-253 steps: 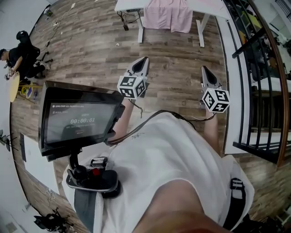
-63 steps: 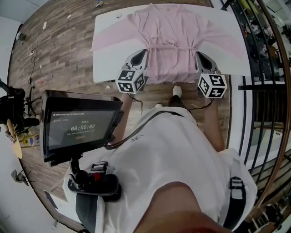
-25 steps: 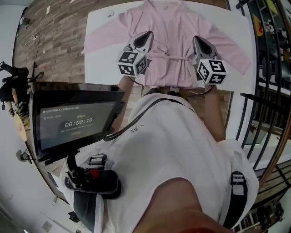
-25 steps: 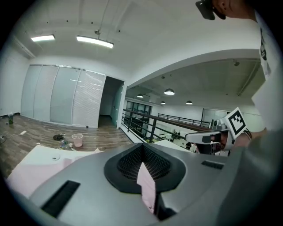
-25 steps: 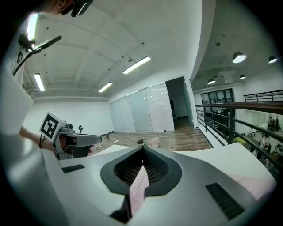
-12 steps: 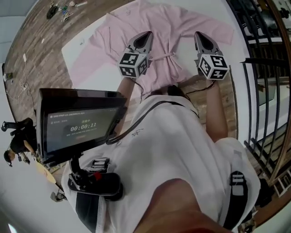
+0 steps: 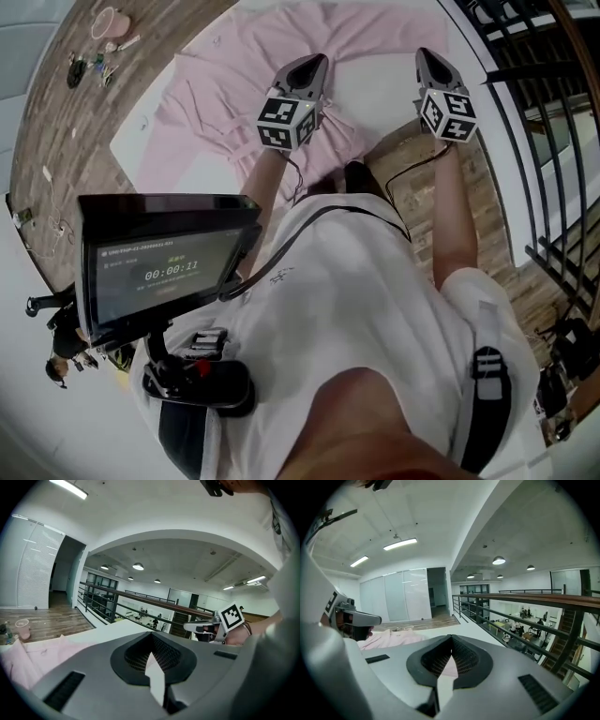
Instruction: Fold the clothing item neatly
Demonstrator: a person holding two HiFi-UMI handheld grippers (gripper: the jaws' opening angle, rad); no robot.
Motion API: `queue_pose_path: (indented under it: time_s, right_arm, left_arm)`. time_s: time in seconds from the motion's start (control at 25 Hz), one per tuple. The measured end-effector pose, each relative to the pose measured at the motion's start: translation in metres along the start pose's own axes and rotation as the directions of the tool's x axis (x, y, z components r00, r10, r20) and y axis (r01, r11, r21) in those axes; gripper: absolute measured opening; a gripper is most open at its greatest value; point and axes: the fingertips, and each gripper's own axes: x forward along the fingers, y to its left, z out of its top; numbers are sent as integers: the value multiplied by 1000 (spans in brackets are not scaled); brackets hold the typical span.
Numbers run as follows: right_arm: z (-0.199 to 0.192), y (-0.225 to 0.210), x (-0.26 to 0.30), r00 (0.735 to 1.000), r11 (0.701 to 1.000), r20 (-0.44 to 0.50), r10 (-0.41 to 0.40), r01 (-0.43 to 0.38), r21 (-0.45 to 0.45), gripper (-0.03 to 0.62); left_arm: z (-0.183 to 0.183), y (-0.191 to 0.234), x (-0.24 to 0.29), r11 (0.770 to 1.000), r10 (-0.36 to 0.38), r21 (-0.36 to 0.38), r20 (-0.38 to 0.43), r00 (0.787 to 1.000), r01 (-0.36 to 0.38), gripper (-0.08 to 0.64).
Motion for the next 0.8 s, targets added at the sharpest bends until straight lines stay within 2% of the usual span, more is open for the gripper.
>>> queue_pose_path:
  time_s: [0.12, 0.24, 0.32, 0.48, 0.8]
  right_arm:
    - [-23, -26, 8, 998, 998, -23, -56, 55, -14, 3]
    - [-52, -60, 19, 991, 993, -71, -111, 113, 26, 3]
    - [-68, -82, 27, 983, 987, -105, -150, 155, 40, 3]
    - [-94, -109, 42, 959, 974, -177, -220, 225, 12, 5]
    - [-120, -125, 67, 931, 973, -288, -224, 231, -9, 61]
  left_arm:
    - [-2, -5, 2, 1000, -7, -3, -4, 1000, 7, 2]
    - [-4, -10, 3, 1000, -14, -7, -6, 1000, 14, 2]
    - [-4, -13, 4, 1000, -17, -12, -3, 1000, 17, 2]
    - [2, -20, 4, 1000, -28, -3, 7, 1000, 28, 2]
    - [0, -25, 3, 1000, -24, 8, -4, 1000, 24, 2]
